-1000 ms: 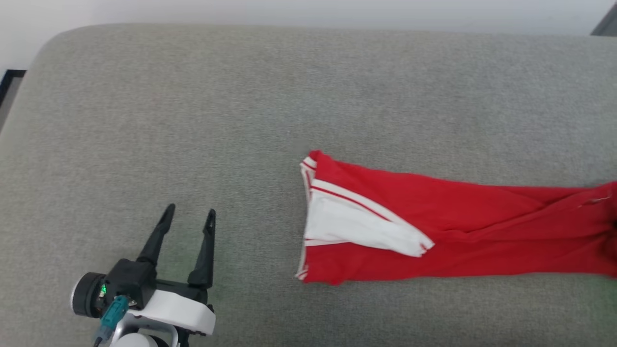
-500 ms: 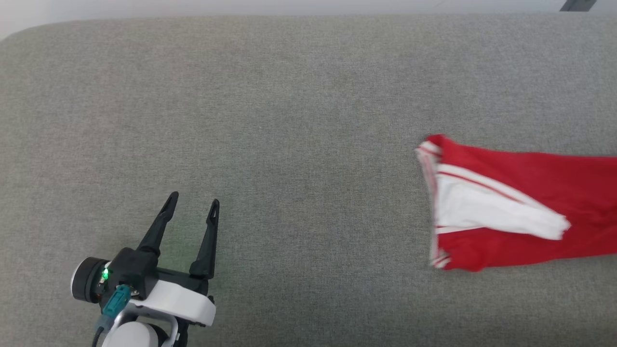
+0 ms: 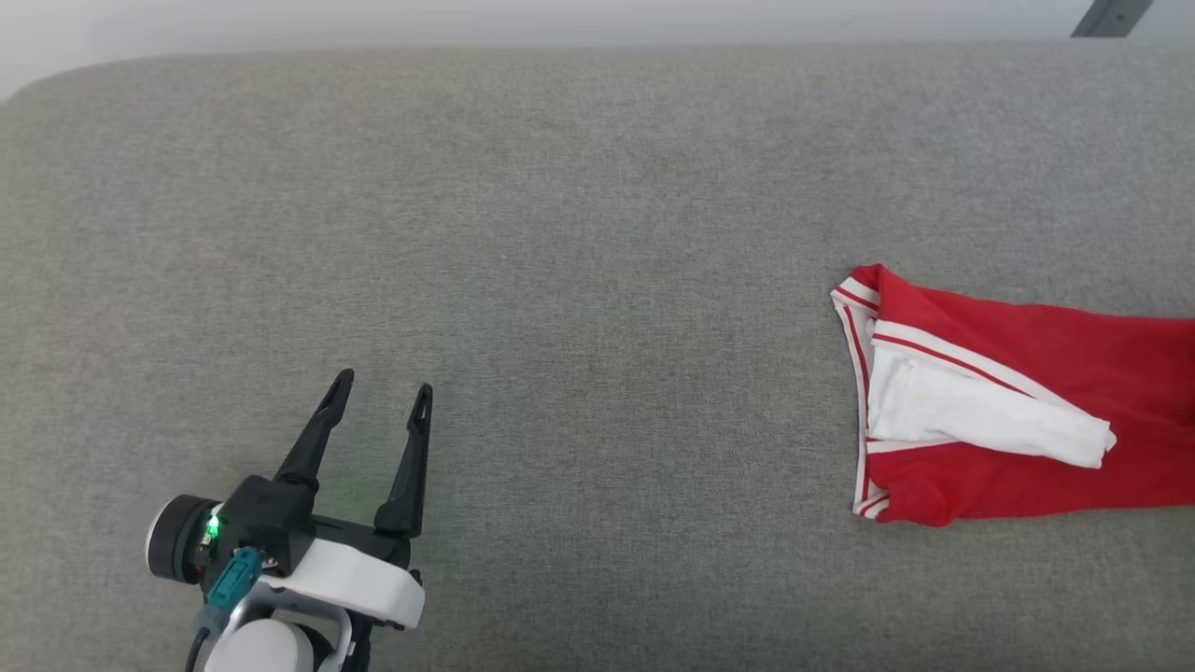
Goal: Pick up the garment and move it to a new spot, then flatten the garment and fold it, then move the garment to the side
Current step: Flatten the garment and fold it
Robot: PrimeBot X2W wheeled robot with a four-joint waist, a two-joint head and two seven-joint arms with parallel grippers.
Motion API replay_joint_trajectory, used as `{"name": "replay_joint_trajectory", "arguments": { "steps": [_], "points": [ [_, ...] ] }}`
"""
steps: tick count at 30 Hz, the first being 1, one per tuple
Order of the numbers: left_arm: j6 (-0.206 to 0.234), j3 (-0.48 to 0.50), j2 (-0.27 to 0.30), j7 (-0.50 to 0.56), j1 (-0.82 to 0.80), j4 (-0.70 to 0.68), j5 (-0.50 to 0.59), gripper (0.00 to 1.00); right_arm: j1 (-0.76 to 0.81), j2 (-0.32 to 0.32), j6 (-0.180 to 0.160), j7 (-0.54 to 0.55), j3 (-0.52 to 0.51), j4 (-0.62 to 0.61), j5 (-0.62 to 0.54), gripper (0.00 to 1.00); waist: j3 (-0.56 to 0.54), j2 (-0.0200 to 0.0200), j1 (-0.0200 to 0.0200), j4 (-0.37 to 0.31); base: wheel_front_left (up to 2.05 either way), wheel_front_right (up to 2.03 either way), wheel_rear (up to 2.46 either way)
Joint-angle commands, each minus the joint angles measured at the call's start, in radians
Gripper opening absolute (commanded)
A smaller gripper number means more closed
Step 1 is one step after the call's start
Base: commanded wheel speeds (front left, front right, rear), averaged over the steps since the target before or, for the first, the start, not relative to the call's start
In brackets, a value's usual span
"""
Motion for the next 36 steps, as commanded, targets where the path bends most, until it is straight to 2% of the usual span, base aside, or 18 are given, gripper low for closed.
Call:
{"name": "replay_joint_trajectory", "arguments": {
  "steps": [1,9,16,20,25,30,34,35,36],
  "points": [
    [-0.001,0.005,-0.001,-0.005,0.01,0.001,-0.001,1.0,0.015,0.013,0.0,0.012,0.02,-0.051,-0.002,0.0,-0.006,-0.0001,0.0,0.005,0.0,0.0,0.0],
    [-0.001,0.008,-0.007,-0.005,0.019,0.0,-0.01,1.0,0.031,0.092,0.0,0.095,0.162,-0.343,-0.038,0.0,-0.021,-0.0001,0.0,0.037,0.0,0.0,0.0],
    [-0.001,0.011,-0.021,-0.005,0.028,0.006,-0.023,1.0,-0.001,0.162,0.0,0.173,0.28,-0.461,-0.092,0.0,-0.031,-0.0001,0.0,0.075,0.0,0.0,0.0],
    [-0.001,0.003,-0.019,-0.005,0.03,0.01,-0.03,1.0,-0.024,0.176,0.0,0.185,0.323,-0.447,-0.147,0.0,-0.037,-0.0001,0.0,0.094,0.0,0.0,0.0],
    [-0.001,0.0,-0.019,-0.005,0.033,0.009,-0.035,1.0,-0.035,0.21,0.0,0.186,0.372,-0.393,-0.152,0.0,-0.045,-0.0001,0.0,0.109,0.0,0.0,0.0],
    [-0.001,-0.001,-0.022,-0.005,0.037,0.015,-0.038,1.0,-0.041,0.215,0.0,0.159,0.392,-0.319,-0.188,0.0,-0.053,-0.0001,0.0,0.115,0.0,0.0,0.0],
    [-0.001,-0.002,-0.018,-0.005,0.048,0.024,-0.035,1.0,-0.05,0.243,0.0,0.125,0.409,-0.267,-0.181,0.0,-0.061,-0.0001,0.0,0.11,0.0,0.0,0.0],
    [-0.001,-0.003,-0.016,-0.005,0.05,0.027,-0.035,1.0,-0.057,0.249,0.0,0.115,0.411,-0.26,-0.18,0.08,-0.063,-0.0001,0.0,0.107,0.0,0.0,0.0],
    [-0.001,-0.005,-0.015,-0.005,0.053,0.03,-0.035,1.0,-0.062,0.253,0.0,0.108,0.416,-0.252,-0.18,0.25,-0.065,-0.0001,0.0,0.104,0.0,0.0,0.0]
  ]
}}
